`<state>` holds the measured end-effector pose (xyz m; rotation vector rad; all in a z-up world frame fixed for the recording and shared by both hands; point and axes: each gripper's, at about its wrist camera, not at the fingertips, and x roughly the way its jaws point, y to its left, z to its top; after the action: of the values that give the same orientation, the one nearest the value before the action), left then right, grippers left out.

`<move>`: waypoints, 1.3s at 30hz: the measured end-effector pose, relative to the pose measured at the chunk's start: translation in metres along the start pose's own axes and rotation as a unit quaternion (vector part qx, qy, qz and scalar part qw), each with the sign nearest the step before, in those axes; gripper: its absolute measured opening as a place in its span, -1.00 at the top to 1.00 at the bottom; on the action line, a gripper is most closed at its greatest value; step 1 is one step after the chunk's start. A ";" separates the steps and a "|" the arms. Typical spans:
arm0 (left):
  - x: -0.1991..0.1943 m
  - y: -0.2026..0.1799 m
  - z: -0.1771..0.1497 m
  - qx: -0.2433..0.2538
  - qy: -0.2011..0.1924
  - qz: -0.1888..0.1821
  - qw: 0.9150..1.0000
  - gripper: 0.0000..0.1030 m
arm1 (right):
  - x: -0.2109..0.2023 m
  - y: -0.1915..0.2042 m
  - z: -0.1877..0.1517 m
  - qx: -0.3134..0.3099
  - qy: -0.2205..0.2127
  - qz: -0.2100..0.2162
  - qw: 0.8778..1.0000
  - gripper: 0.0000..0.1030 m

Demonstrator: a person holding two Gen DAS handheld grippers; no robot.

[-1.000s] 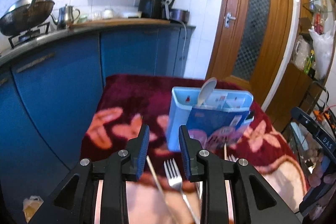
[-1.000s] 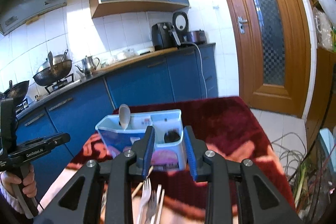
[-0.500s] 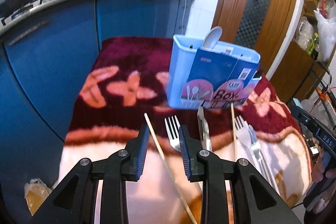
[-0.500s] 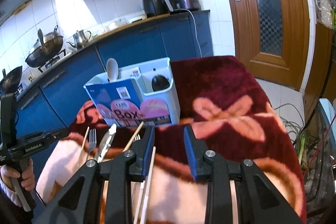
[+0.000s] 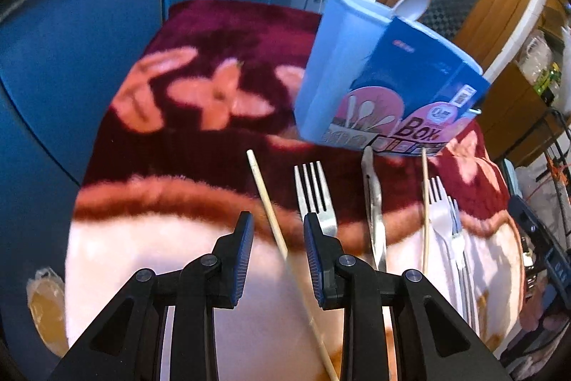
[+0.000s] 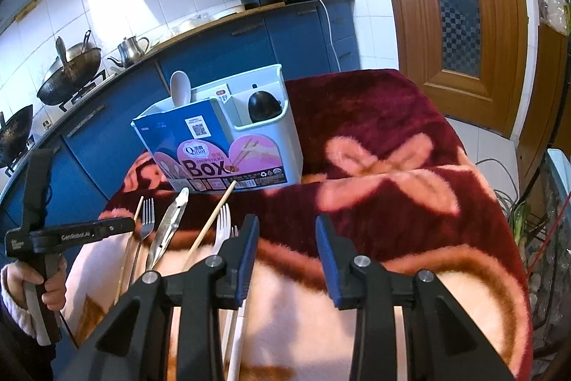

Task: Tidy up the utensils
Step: 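Grasp a wooden chopstick with the left gripper while the right grasps another chopstick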

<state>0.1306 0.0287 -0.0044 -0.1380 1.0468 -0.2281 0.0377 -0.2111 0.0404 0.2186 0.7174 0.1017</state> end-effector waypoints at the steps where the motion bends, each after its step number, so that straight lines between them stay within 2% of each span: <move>1: 0.003 0.001 0.001 -0.003 0.006 -0.002 1.000 0.51 | 0.000 0.000 0.000 0.000 0.001 -0.001 1.000 0.30; 6: 0.009 0.004 0.012 -0.005 0.026 -0.019 0.999 0.54 | 0.001 0.002 0.000 -0.003 0.003 -0.002 1.000 0.29; 11: 0.014 0.006 0.019 -0.010 0.033 -0.014 0.999 0.88 | 0.006 0.009 0.002 -0.012 0.009 -0.001 1.000 0.28; 18: 0.012 0.013 0.015 -0.042 0.019 -0.047 0.998 0.92 | 0.018 0.021 0.012 -0.020 0.022 0.008 1.000 0.28; 23: -0.008 0.018 0.008 -0.045 -0.028 -0.061 0.997 0.92 | 0.031 0.036 0.020 -0.026 0.038 0.023 0.999 0.28; 31: -0.049 0.011 0.005 -0.024 -0.123 -0.054 0.991 0.92 | 0.070 0.056 0.034 -0.018 0.089 0.041 0.995 0.28; 39: -0.073 0.007 0.002 -0.003 -0.181 -0.058 0.982 0.92 | 0.107 0.057 0.043 -0.001 0.132 0.035 0.991 0.28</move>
<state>0.0980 0.0535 0.0570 -0.2382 0.6782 -0.2936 0.1455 -0.1453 0.0167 0.2303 0.9737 0.2020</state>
